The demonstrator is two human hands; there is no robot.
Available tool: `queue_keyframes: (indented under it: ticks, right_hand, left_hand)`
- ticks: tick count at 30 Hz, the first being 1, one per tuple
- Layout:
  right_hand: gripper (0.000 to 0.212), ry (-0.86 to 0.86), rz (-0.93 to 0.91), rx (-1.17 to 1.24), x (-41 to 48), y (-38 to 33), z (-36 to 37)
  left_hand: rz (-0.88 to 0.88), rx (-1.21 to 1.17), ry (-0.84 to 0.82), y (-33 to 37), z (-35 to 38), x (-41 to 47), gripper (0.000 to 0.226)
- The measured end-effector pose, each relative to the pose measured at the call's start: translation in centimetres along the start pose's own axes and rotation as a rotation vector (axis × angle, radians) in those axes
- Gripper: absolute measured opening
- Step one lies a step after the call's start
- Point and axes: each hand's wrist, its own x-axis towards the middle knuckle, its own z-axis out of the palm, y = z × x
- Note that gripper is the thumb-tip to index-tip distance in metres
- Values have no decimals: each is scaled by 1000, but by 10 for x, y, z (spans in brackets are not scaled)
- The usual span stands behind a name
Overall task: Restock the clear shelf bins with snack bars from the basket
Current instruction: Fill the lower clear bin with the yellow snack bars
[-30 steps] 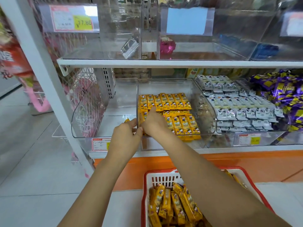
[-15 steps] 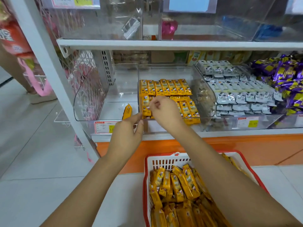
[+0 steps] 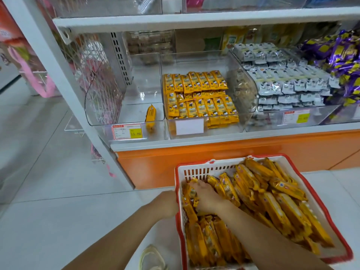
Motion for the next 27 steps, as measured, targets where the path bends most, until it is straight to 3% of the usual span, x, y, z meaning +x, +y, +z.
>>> queue_keyframes:
  ticks: [3,9,20,27]
  right_hand:
    - [98,-56,-28,-135,10,3,9]
    - [80,-41,-56,-319,16,-4,16]
    - [42,306,-107,45,4,18,36]
    - [51,353,-35,135,9,16,31]
  left_hand:
    - [-47,-8,-30,4,10,11,34]
    - [-35,-74,-27,12,1,8,27]
    - [-77,-159,-54,11,-6,10,42]
    - [-155,-244,-36,12,-1,4,42]
